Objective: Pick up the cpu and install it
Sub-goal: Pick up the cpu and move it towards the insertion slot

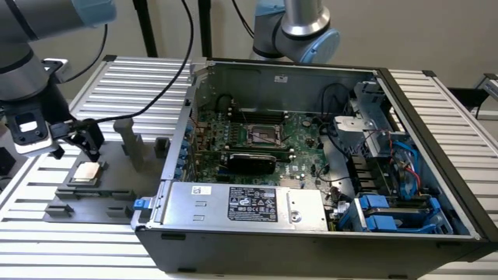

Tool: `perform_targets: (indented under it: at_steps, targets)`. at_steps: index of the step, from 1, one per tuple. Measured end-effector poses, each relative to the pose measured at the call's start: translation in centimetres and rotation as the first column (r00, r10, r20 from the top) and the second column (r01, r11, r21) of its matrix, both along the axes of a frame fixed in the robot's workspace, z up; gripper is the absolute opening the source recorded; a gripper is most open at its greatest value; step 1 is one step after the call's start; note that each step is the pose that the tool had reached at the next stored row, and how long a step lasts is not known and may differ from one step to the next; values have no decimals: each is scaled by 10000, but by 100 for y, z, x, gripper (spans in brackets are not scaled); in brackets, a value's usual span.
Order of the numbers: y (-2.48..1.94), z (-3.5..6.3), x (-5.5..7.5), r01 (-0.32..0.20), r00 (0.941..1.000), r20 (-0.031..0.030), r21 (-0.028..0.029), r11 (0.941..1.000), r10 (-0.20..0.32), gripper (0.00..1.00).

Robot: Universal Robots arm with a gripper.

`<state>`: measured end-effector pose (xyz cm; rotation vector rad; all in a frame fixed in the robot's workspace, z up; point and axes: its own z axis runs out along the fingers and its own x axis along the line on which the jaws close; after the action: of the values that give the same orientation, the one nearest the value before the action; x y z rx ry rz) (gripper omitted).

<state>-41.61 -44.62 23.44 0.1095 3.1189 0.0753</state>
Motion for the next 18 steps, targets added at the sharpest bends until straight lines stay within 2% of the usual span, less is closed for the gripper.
perform_targets:
  at_steps: [12,18]
  targets:
    - [2,-219,-23,-47,10000,-1,-1,10000,47,77]
    - [17,-328,-38,-90,10000,3,0,10000,90,77]
